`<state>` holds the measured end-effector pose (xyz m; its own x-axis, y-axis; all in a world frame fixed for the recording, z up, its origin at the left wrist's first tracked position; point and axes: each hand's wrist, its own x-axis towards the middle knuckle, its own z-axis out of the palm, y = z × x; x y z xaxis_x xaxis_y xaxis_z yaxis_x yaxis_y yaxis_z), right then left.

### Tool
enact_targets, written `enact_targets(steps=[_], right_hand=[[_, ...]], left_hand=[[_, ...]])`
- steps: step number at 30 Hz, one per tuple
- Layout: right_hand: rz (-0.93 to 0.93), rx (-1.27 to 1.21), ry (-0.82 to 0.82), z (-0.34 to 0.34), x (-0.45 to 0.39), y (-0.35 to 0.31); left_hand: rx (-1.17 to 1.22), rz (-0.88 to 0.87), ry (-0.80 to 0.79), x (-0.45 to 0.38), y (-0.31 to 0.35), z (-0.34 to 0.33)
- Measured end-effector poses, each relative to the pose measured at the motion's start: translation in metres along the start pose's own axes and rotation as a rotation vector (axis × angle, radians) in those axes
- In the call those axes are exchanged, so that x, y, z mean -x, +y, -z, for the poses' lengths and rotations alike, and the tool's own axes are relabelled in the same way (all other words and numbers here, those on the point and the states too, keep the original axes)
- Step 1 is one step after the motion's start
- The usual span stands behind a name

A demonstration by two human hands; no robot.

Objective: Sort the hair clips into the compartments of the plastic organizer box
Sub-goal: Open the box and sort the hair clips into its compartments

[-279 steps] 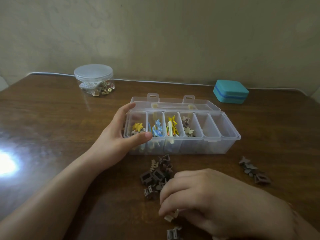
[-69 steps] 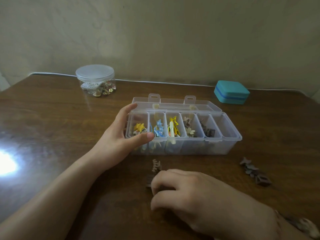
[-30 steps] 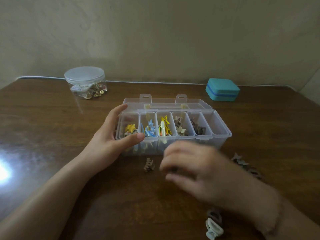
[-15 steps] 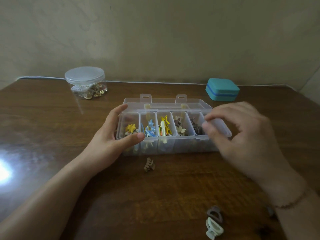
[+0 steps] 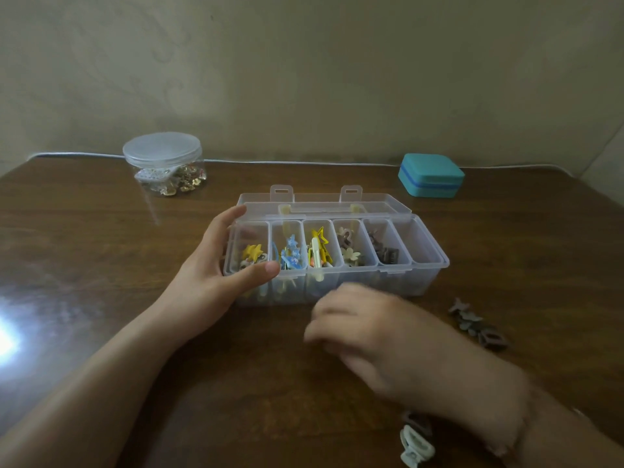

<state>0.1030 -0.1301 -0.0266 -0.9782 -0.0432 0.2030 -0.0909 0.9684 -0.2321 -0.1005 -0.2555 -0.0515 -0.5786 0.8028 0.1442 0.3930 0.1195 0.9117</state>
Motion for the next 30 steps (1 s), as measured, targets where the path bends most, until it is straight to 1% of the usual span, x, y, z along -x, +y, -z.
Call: enact_targets(steps=[1,3,5,7,9,12,13,16,17,18,19,20,22,23,24,25,26,28,30], right_hand=[[-0.043,-0.043,0.084,0.01,0.004,0.005],[-0.15,-0.107,0.312,0.033,0.015,0.018],[-0.284,-0.071,0.507,0.052,0.026,0.031],[-0.421,-0.02,0.599,0.059,0.032,0.042],[-0.498,-0.002,0.565,0.059,0.033,0.048],[-0.546,0.012,0.359,0.055,0.031,0.051],[-0.54,0.027,0.339,0.055,0.031,0.051],[-0.476,-0.023,0.445,0.058,0.032,0.046],[-0.43,-0.048,0.441,0.06,0.033,0.043],[-0.37,-0.071,0.388,0.063,0.035,0.039],[-0.312,-0.108,0.282,0.065,0.037,0.035],[-0.271,-0.176,0.122,0.067,0.037,0.03],[-0.267,-0.332,-0.305,0.067,0.034,0.021],[-0.276,-0.372,-0.507,0.065,0.032,0.018],[-0.264,-0.366,-0.654,0.062,0.029,0.014],[-0.231,-0.324,-0.738,0.058,0.028,0.01],[-0.195,-0.266,-0.776,0.054,0.026,0.006],[-0.13,-0.156,-0.734,0.047,0.026,0.002],[-0.084,-0.1,-0.664,0.042,0.028,0.001]], left_hand=[[0.002,0.006,-0.006,0.0,0.0,0.0],[0.01,0.014,-0.017,0.0,0.001,0.0],[0.009,0.023,-0.025,0.0,0.001,0.0],[0.009,0.022,-0.026,0.0,0.001,0.0],[0.004,0.022,-0.024,0.0,0.001,0.0],[0.005,0.029,-0.025,0.0,0.0,0.001],[0.008,0.032,-0.03,0.0,0.0,0.001],[0.02,0.035,-0.046,-0.001,0.002,0.002],[0.014,0.039,-0.053,-0.001,0.002,0.005],[0.0,0.047,-0.065,-0.002,0.002,0.009],[-0.02,0.058,-0.082,-0.004,0.001,0.016],[-0.038,0.075,-0.103,-0.005,0.0,0.024],[-0.042,0.107,-0.139,-0.005,-0.001,0.041],[-0.023,0.111,-0.152,-0.004,-0.001,0.049],[0.009,0.105,-0.164,-0.003,-0.001,0.057],[0.042,0.097,-0.176,-0.002,-0.002,0.063],[0.065,0.1,-0.188,-0.001,-0.003,0.068],[0.095,0.118,-0.195,0.001,-0.006,0.076],[0.175,0.139,-0.152,0.0,-0.01,0.077]])
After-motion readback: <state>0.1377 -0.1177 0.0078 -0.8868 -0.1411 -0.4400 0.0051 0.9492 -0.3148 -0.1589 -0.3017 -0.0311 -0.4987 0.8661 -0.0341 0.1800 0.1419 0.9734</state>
